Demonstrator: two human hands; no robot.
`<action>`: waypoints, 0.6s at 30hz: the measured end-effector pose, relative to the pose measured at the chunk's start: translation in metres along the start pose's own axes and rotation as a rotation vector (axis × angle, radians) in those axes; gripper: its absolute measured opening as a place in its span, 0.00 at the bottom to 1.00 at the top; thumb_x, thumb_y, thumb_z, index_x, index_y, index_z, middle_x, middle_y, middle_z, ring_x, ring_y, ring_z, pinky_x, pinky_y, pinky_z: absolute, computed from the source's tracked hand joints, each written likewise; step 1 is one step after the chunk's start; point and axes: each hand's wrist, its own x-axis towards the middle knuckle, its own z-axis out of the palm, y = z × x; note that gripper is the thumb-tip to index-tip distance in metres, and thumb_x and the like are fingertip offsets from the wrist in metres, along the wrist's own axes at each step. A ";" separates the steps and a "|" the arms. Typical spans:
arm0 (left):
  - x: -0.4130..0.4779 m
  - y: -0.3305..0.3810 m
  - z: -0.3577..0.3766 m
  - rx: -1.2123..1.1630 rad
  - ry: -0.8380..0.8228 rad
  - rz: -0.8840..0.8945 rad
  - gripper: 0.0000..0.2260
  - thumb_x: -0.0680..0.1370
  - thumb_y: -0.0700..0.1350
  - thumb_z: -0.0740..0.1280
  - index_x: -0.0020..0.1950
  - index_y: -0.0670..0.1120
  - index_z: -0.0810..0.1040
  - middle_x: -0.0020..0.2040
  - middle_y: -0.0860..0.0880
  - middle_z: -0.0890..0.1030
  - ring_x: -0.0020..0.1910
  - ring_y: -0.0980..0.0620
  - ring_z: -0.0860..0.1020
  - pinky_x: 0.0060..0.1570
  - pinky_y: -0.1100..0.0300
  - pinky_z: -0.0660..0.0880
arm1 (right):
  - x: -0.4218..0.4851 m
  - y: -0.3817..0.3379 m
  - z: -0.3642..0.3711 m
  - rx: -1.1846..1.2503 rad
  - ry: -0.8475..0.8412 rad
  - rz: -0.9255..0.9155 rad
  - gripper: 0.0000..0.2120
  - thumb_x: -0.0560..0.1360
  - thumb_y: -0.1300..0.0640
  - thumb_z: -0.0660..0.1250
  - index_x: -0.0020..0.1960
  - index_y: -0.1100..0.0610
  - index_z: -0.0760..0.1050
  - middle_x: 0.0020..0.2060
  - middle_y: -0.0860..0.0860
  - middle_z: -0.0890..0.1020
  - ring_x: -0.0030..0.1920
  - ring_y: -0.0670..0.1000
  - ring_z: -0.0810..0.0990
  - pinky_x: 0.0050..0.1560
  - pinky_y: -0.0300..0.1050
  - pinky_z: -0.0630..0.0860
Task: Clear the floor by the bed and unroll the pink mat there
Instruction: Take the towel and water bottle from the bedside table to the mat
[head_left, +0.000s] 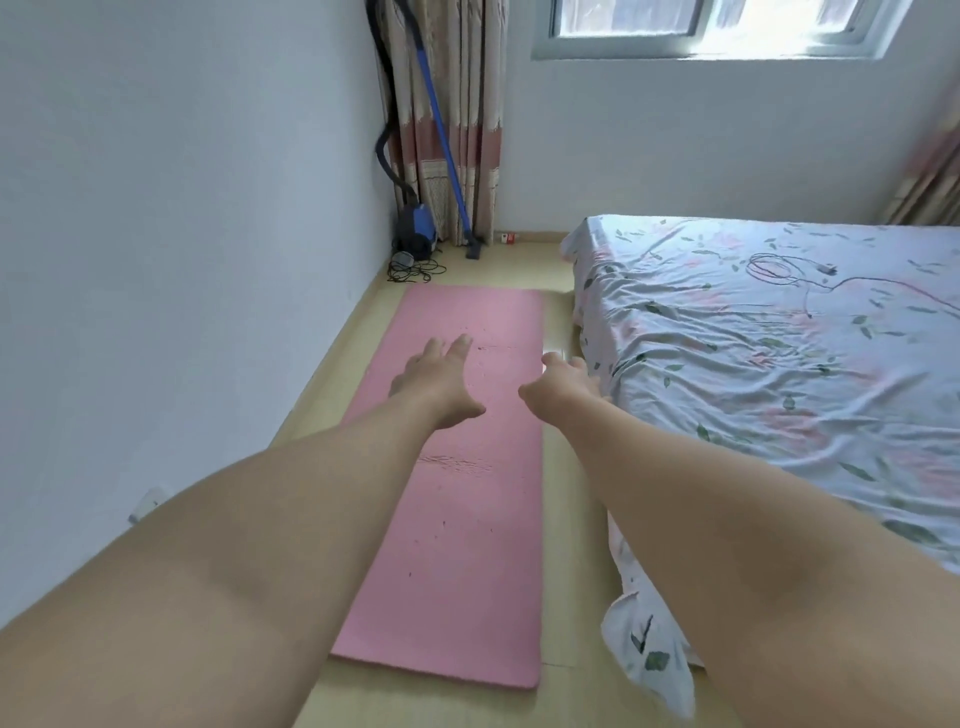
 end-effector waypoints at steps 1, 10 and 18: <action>-0.003 -0.002 -0.001 0.009 -0.004 0.018 0.40 0.72 0.51 0.70 0.77 0.55 0.50 0.77 0.49 0.53 0.74 0.45 0.59 0.67 0.47 0.68 | -0.005 -0.001 0.001 0.002 0.016 0.007 0.25 0.77 0.56 0.57 0.74 0.50 0.59 0.72 0.53 0.61 0.71 0.57 0.61 0.68 0.55 0.59; -0.015 0.033 -0.001 -0.005 -0.044 0.180 0.39 0.73 0.50 0.70 0.77 0.55 0.50 0.78 0.48 0.52 0.75 0.44 0.56 0.68 0.45 0.65 | -0.034 0.025 -0.014 -0.033 0.114 0.146 0.28 0.75 0.55 0.57 0.75 0.47 0.57 0.75 0.51 0.58 0.72 0.58 0.60 0.67 0.56 0.60; -0.018 0.108 0.012 0.000 -0.076 0.381 0.39 0.73 0.51 0.70 0.77 0.56 0.50 0.76 0.48 0.56 0.73 0.44 0.60 0.67 0.46 0.66 | -0.045 0.082 -0.063 -0.003 0.210 0.240 0.28 0.77 0.49 0.58 0.76 0.47 0.56 0.76 0.53 0.55 0.74 0.59 0.57 0.70 0.59 0.57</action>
